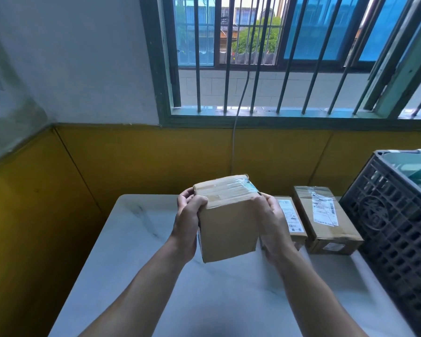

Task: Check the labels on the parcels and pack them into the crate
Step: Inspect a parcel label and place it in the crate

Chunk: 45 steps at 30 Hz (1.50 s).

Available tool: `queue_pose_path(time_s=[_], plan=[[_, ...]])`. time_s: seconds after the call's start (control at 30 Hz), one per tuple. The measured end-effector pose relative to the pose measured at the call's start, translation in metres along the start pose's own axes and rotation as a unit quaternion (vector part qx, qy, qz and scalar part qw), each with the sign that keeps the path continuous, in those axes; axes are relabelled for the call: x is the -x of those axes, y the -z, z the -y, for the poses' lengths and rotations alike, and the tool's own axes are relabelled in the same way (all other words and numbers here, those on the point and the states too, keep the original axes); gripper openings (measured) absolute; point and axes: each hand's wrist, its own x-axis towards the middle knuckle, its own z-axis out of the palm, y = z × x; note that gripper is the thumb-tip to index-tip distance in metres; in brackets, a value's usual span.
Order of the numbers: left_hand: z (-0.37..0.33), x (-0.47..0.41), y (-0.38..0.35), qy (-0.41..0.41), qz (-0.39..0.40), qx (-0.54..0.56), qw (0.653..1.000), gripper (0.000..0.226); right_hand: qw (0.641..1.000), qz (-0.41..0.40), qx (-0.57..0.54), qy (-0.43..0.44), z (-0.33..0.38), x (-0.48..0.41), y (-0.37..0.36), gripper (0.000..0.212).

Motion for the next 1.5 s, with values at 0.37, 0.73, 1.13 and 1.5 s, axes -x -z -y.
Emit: queue_pose_path(time_s=[0.37,0.73,1.13,1.5], plan=[[-0.003,0.001,-0.002,-0.002,-0.026,0.041,0.999,0.014,1.000,-0.003,0.014,-0.001,-0.004,-0.004,0.000,0.012],[-0.003,0.001,-0.007,0.030,-0.050,0.026,0.998,0.025,1.000,0.000,0.010,0.013,-0.002,0.001,-0.002,0.011],[0.002,-0.002,-0.007,0.056,-0.068,0.004,0.996,0.041,0.999,-0.024,0.019,0.034,-0.006,-0.001,0.001,0.012],[0.009,-0.007,0.000,0.105,-0.063,-0.014,0.992,0.045,1.000,0.002,-0.015,0.015,-0.008,-0.001,-0.002,0.012]])
